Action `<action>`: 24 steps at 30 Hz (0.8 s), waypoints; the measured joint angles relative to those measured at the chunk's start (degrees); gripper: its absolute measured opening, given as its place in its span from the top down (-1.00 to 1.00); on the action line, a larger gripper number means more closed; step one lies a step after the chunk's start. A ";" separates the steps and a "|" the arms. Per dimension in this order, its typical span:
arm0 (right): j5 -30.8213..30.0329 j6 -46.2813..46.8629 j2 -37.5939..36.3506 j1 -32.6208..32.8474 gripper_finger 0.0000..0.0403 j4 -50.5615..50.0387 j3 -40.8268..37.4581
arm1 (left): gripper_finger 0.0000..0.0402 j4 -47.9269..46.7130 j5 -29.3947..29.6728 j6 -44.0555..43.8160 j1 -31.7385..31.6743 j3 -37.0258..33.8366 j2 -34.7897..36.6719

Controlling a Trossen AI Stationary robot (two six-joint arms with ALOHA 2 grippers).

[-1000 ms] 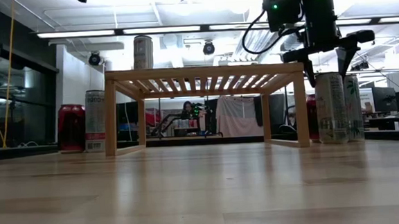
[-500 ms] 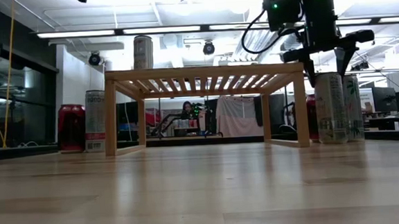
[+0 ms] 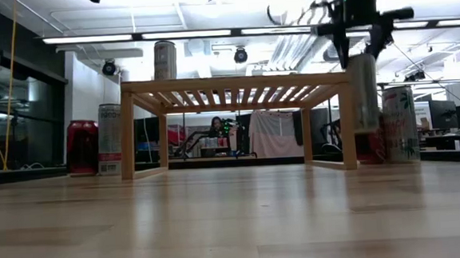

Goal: Place canned beverage on shelf
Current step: Put the white yellow soda can on the shelf aligned with other white yellow soda can

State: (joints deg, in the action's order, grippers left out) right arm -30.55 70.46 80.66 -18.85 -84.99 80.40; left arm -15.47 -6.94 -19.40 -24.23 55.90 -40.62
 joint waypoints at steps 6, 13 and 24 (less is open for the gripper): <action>-3.48 -9.66 -0.08 -0.03 -0.22 -3.50 10.70 | -0.67 -0.02 0.02 0.00 0.00 0.00 0.00; -3.25 -26.01 -0.06 1.70 -0.22 2.47 22.74 | -0.67 -0.02 0.07 0.00 0.00 0.00 0.00; 8.82 -43.90 3.98 7.03 -0.22 28.85 27.80 | -0.67 0.82 -0.38 -3.61 -0.01 0.08 -3.04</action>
State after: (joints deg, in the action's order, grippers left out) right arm -21.74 26.56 84.64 -11.83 -56.14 108.20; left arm -14.64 -7.32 -23.01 -24.24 55.98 -43.66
